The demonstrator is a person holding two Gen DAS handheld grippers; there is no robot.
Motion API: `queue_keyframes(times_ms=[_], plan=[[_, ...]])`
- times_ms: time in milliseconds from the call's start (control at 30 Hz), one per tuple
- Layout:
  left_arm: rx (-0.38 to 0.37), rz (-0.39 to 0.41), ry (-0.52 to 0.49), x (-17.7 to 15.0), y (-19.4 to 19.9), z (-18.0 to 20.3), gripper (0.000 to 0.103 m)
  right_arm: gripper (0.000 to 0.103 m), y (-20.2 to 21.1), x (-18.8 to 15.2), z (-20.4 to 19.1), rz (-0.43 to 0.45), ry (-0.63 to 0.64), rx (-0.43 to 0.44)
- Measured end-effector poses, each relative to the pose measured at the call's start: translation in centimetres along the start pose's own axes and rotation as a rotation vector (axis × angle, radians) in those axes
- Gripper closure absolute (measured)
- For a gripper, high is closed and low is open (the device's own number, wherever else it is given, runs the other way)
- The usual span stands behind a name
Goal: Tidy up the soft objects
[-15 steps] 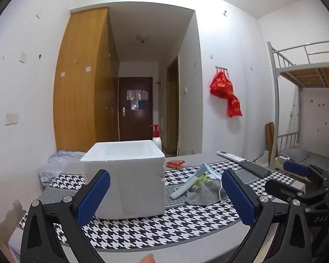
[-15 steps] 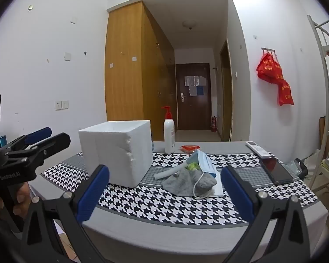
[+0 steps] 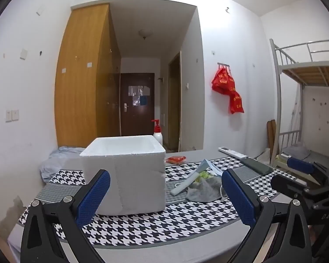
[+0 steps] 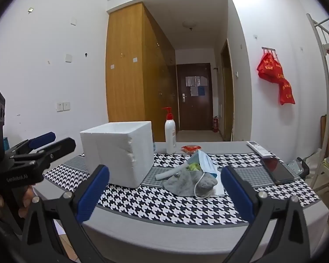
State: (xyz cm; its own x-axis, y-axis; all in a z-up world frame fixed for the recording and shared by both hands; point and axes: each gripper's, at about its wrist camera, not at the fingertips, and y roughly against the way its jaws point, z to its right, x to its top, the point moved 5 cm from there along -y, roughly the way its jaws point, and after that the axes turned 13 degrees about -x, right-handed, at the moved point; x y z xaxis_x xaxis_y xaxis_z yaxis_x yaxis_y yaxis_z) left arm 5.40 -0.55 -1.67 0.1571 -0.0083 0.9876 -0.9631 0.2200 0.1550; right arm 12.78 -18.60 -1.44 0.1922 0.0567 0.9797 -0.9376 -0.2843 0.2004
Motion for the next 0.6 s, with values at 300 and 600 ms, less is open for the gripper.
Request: queue_keyframes(times_ms=[300, 600], plan=[[0.010, 0.012, -0.004, 0.26, 0.17, -0.16, 0.001, 0.000, 0.19, 0.00, 0.10, 0.010, 0.004, 0.007], [-0.003, -0.007, 0.018, 0.06, -0.05, -0.38, 0.001, 0.000, 0.07, -0.08, 0.00, 0.015, 0.006, 0.008]])
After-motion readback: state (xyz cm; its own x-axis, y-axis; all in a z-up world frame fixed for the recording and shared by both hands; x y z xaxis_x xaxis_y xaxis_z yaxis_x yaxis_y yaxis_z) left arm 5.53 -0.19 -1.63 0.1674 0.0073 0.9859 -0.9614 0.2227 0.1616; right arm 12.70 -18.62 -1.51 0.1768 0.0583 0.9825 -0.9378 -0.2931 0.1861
